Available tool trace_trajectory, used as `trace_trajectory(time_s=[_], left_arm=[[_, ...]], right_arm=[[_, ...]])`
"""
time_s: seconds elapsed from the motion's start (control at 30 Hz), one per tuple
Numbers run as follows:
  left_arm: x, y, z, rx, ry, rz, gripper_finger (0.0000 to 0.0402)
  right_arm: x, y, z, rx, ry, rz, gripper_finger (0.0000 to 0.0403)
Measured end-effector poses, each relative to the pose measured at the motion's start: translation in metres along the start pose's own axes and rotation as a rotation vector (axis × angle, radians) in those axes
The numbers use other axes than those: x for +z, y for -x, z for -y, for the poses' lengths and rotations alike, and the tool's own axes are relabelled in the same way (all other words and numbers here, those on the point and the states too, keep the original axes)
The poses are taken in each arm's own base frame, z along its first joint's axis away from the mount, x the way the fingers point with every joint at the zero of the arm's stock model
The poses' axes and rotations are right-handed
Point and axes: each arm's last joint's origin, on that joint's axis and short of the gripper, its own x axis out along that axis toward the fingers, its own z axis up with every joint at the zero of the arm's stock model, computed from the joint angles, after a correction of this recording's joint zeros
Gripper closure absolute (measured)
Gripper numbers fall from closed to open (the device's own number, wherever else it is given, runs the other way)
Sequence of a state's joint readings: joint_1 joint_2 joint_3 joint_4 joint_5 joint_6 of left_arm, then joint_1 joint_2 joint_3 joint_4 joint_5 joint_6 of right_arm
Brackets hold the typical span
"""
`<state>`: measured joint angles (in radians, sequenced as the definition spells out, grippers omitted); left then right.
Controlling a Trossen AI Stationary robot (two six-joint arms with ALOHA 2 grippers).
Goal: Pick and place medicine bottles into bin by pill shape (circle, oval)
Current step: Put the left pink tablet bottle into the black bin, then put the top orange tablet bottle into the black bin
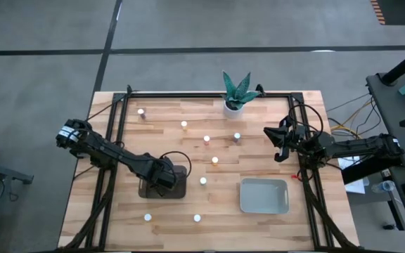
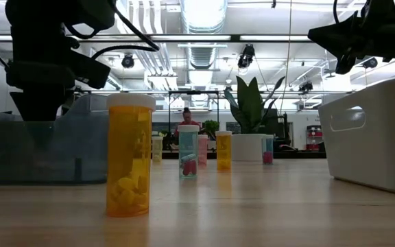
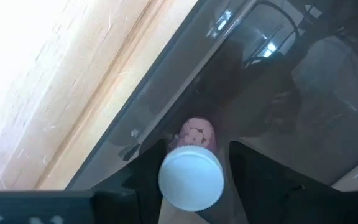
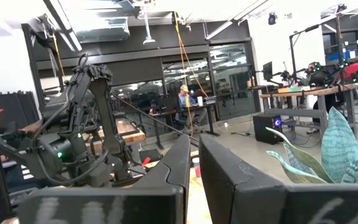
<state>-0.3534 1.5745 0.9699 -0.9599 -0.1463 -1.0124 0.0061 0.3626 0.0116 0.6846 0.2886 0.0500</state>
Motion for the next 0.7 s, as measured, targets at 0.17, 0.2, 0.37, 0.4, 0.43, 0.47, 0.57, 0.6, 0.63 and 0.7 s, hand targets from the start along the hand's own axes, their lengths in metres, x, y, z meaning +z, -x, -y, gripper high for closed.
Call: trace_trajectory(time_s=[0.17, 0.2, 0.37, 0.4, 0.43, 0.47, 0.57, 0.6, 0.63, 0.7], left_arm=[[0.000, 0.003, -0.001, 0.016, -0.008, -0.010, 0.0226], [-0.001, 0.004, -0.002, 0.025, -0.011, -0.016, 0.0226], [-0.001, 0.008, -0.004, 0.043, -0.016, -0.035, 0.0225], [-0.001, 0.010, -0.003, 0.044, -0.022, -0.037, 0.0225], [0.000, 0.013, -0.003, 0.042, -0.034, -0.039, 0.0225], [0.001, 0.016, -0.002, 0.036, -0.044, -0.040, 0.0225], [0.004, 0.031, 0.000, 0.020, -0.064, -0.047, 0.0225], [0.006, 0.037, 0.000, 0.015, -0.065, -0.046, 0.0225], [0.007, 0.044, 0.001, 0.009, -0.068, -0.043, 0.0225], [0.010, 0.058, 0.002, -0.004, -0.091, -0.034, 0.0225]], right_arm=[[0.000, 0.000, 0.000, 0.000, 0.001, 0.000, 0.0376], [0.000, 0.000, 0.000, 0.000, 0.001, 0.000, 0.0376], [0.000, 0.000, 0.000, 0.000, 0.001, 0.000, 0.0376], [0.000, 0.000, 0.000, 0.000, 0.001, 0.000, 0.0376], [0.000, 0.000, 0.000, 0.000, 0.001, 0.000, 0.0376], [0.000, 0.000, 0.000, 0.000, 0.001, 0.000, 0.0376], [0.000, 0.000, 0.000, 0.000, 0.001, 0.000, 0.0376], [0.000, 0.000, 0.000, 0.001, 0.001, 0.000, 0.0376], [0.000, 0.000, 0.000, 0.000, 0.001, 0.000, 0.0376], [0.000, 0.000, 0.000, 0.001, 0.002, 0.000, 0.0376]])
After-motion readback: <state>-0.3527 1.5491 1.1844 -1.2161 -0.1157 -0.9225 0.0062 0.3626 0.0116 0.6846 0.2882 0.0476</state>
